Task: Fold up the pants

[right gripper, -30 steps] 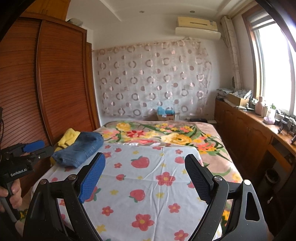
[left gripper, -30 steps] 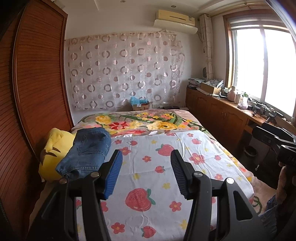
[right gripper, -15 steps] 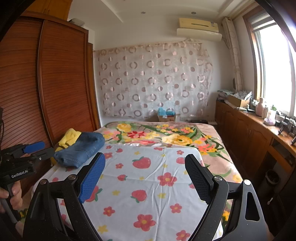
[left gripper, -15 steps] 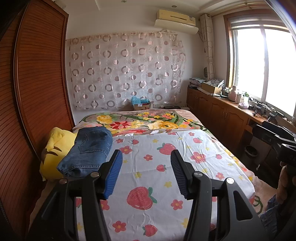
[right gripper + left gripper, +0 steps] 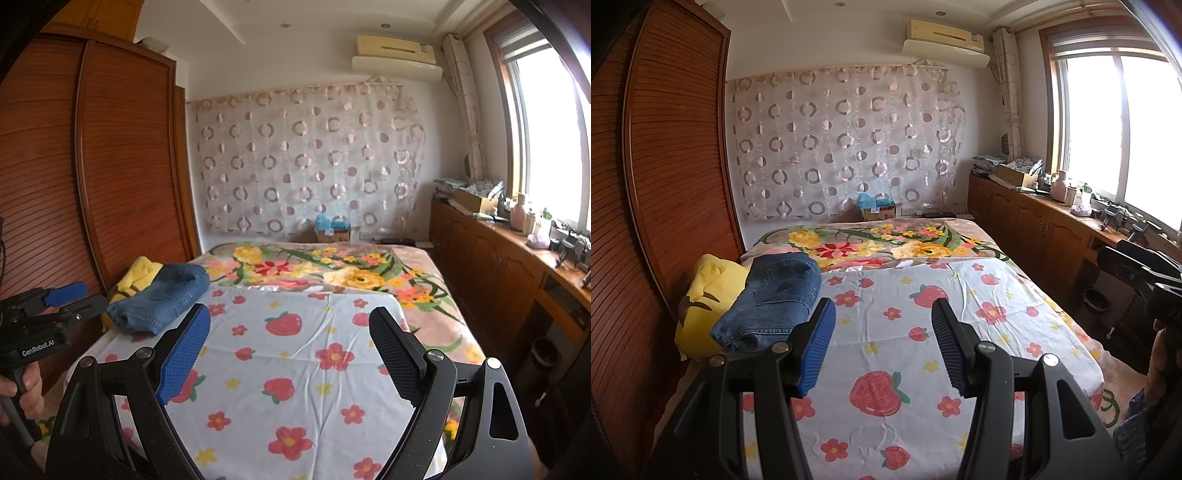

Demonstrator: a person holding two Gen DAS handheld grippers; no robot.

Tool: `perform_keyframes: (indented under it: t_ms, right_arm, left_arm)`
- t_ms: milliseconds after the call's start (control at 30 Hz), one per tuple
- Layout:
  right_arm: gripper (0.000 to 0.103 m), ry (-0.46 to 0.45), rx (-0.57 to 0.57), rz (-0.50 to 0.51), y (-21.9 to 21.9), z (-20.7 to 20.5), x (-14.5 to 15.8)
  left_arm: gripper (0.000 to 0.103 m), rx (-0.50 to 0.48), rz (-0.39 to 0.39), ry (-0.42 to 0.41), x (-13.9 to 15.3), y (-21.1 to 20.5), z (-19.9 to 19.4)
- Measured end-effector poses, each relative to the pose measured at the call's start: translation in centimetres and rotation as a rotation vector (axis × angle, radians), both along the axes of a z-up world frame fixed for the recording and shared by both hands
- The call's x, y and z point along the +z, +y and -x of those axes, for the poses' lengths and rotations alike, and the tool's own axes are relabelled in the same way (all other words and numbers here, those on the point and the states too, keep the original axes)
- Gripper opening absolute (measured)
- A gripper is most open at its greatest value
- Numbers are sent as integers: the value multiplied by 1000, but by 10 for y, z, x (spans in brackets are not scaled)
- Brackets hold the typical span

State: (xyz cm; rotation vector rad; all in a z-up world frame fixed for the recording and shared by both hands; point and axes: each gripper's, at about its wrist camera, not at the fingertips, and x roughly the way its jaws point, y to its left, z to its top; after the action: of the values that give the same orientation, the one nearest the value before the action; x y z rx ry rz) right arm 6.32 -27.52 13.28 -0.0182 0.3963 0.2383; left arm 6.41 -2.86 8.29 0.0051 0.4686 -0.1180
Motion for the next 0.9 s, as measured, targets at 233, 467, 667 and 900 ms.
perform_keyframes:
  t_ms: [233, 467, 667, 900]
  right_arm:
    - [89, -2, -2, 3, -1, 0, 0]
    - [89, -3, -2, 3, 0, 0, -1]
    - [89, -4, -2, 3, -1, 1, -1]
    - [89, -3, -2, 1, 1, 0, -2]
  left_arm:
    - [54, 10, -2, 0, -1, 4, -1]
    - [54, 10, -4, -2, -2, 5, 0]
    - [54, 10, -3, -3, -2, 6, 0]
    - [54, 9, -4, -3, -3, 7, -1]
